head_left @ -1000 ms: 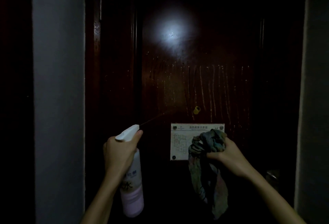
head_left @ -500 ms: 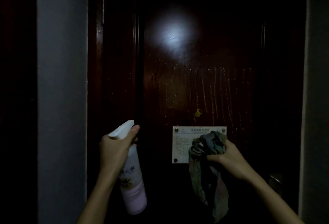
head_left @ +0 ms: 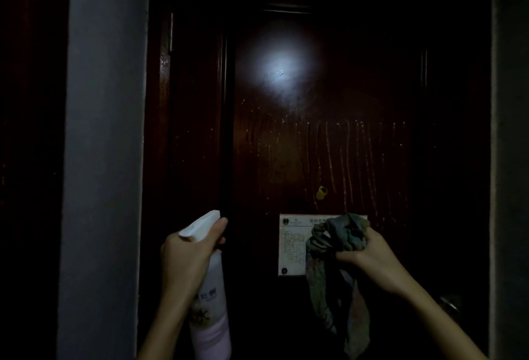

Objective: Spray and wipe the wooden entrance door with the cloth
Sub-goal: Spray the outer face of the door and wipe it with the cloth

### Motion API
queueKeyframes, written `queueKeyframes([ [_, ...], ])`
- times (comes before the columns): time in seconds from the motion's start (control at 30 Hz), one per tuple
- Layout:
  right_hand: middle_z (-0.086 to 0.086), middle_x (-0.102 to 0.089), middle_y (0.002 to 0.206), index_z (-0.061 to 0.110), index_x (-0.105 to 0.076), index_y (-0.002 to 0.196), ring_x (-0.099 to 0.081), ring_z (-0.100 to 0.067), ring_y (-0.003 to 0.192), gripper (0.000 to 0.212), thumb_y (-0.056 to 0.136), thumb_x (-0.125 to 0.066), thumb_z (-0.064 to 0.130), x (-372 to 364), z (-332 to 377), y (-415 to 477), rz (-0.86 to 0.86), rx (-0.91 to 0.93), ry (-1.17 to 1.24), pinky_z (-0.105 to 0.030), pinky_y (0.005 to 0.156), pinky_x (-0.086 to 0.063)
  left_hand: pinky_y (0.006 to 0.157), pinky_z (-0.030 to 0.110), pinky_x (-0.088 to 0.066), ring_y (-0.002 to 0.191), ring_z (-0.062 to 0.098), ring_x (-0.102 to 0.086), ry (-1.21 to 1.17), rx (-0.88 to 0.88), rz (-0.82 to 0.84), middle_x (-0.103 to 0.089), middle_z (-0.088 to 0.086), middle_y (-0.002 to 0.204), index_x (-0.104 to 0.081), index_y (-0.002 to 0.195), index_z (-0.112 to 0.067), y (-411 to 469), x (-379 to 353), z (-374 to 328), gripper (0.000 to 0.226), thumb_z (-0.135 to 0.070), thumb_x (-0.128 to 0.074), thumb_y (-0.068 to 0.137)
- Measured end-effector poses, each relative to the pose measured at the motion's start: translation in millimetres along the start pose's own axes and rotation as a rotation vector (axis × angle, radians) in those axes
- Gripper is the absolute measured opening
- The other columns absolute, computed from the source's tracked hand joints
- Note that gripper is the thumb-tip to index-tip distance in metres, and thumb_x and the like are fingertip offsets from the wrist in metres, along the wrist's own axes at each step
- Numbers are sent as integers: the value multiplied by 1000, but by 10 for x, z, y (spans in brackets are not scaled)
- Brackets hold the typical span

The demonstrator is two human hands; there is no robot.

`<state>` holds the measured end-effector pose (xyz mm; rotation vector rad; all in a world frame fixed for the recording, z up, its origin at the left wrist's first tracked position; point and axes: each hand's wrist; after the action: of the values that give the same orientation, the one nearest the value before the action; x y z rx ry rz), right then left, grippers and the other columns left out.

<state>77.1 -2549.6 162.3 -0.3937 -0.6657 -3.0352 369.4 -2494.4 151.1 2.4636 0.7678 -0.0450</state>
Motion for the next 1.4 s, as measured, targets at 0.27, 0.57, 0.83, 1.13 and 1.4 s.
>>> queueKeyframes([
  [0.27,0,-74,94,16,-60,108,-73,-4,81,45,75,-74,-11,-37,66,24,33,65,2,-14,65,-54,76,42,-56,72,25,-74,67,-4,-20,-74,6,64,-72,66,-32,40,26,-20,19,-44,-80,78],
  [0.57,6,-66,94,14,-60,107,-67,9,73,41,76,-74,-10,-55,133,-1,33,112,7,-6,59,-48,88,45,-59,82,20,-76,10,-16,-57,-78,-2,71,-79,72,-36,69,6,-87,12,-37,-79,83],
  [0.83,7,-72,84,22,-59,96,-70,2,73,41,76,-75,-9,-16,140,36,31,105,4,-10,58,-51,89,49,-59,83,22,-76,-15,-22,-12,-78,-1,73,-75,82,-38,90,-48,-169,7,-33,-79,85],
  [1.13,8,-70,85,23,-58,95,-69,5,71,44,75,-74,-12,-8,155,16,18,123,-13,-8,57,-49,84,50,-60,76,25,-75,-70,-69,-192,-76,2,66,-74,69,-33,143,-58,-164,16,-39,-79,83],
  [1.4,0,-76,93,14,-63,107,-73,-11,89,41,73,-78,-2,-26,123,121,44,100,-57,-22,72,-56,86,47,-59,78,20,-75,-35,-56,-126,-77,-2,69,-75,62,-36,126,-96,-265,22,-37,-78,84],
])
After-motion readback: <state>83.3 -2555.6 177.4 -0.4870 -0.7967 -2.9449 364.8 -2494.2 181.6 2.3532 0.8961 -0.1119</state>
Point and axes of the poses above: each hand's wrist, its own y-axis towards the middle knuckle, its own x-axis out of the back of the hand, z = x × y
